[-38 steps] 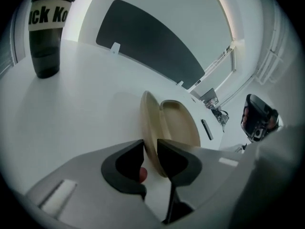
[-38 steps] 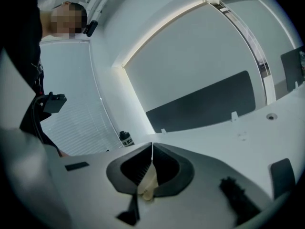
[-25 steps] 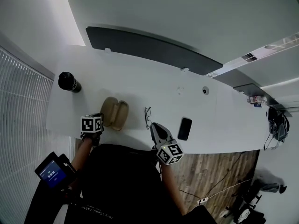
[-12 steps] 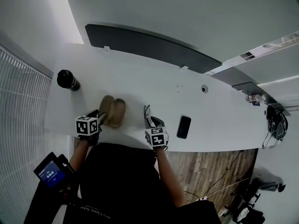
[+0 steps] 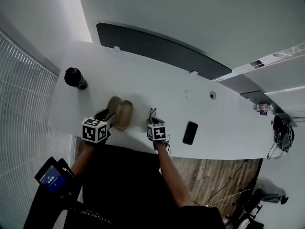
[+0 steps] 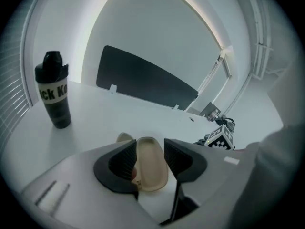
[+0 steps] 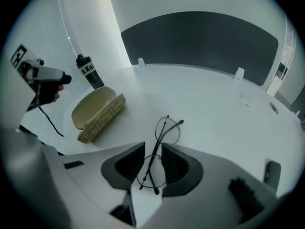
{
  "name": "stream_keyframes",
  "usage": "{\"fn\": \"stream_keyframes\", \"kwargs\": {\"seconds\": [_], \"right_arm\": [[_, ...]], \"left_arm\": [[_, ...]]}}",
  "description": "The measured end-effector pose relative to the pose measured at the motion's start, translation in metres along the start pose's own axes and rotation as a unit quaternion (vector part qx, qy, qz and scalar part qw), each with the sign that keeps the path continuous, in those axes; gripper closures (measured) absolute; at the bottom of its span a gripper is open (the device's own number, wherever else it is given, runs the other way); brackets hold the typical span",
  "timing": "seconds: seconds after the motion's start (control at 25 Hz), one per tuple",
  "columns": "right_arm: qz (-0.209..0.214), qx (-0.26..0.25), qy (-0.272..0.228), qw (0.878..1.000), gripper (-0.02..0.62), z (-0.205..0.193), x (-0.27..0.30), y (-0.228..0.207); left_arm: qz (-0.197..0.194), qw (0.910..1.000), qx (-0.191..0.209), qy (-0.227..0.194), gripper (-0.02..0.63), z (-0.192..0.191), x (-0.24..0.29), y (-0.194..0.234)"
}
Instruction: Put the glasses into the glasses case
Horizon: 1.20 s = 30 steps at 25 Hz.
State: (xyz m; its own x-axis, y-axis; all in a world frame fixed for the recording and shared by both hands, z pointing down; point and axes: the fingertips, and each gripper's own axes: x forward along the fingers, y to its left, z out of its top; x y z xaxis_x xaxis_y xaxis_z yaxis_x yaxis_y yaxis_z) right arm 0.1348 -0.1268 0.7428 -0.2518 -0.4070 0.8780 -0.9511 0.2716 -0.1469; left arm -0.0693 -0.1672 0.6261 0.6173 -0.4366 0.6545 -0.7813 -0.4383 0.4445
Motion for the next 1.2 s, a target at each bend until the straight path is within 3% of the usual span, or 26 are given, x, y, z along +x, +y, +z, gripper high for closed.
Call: {"fn": "stream_keyframes", "kwargs": {"seconds": [0.2,0.36,0.52,0.6,0.84,1.0,1.12,1.2], "right_arm": [[-0.01,0.038,-0.085,0.996,0.494,0.012,-0.05,-0.005],[0.0,0.079,-0.146,0.986,0.494,-0.003,-0.112,-0.012],[0.033,0.18,-0.202,0.962,0.494,-0.02,-0.166,-0.032],[0.043,0.2,-0.223,0.953,0.494,-0.023,-0.18,-0.039],[0.135,0.232,-0.263,0.927,0.494,-0.017,-0.197,-0.065],[0.187,0.164,-0.264,0.932,0.494,-0.013,-0.207,-0.073],[0.212,0.099,-0.256,0.938,0.494,-0.003,-0.211,-0.046],[0.219,0.083,-0.258,0.937,0.494,0.002,-0.213,-0.035]], "left_arm": [[-0.088,0.9953,0.01,0.04,0.419,0.016,0.026,-0.069],[-0.122,0.9855,0.061,0.102,0.402,-0.002,0.073,-0.126],[-0.16,0.9771,-0.042,0.133,0.423,-0.026,0.122,-0.166],[-0.142,0.9755,-0.063,0.155,0.457,-0.042,0.136,-0.164],[-0.064,0.9701,-0.058,0.227,0.436,-0.074,0.167,-0.147],[-0.037,0.9634,-0.089,0.25,0.434,-0.087,0.196,-0.154],[-0.023,0.9573,-0.11,0.267,0.437,-0.097,0.199,-0.14],[-0.015,0.9558,-0.117,0.27,0.489,-0.099,0.196,-0.129]]}}
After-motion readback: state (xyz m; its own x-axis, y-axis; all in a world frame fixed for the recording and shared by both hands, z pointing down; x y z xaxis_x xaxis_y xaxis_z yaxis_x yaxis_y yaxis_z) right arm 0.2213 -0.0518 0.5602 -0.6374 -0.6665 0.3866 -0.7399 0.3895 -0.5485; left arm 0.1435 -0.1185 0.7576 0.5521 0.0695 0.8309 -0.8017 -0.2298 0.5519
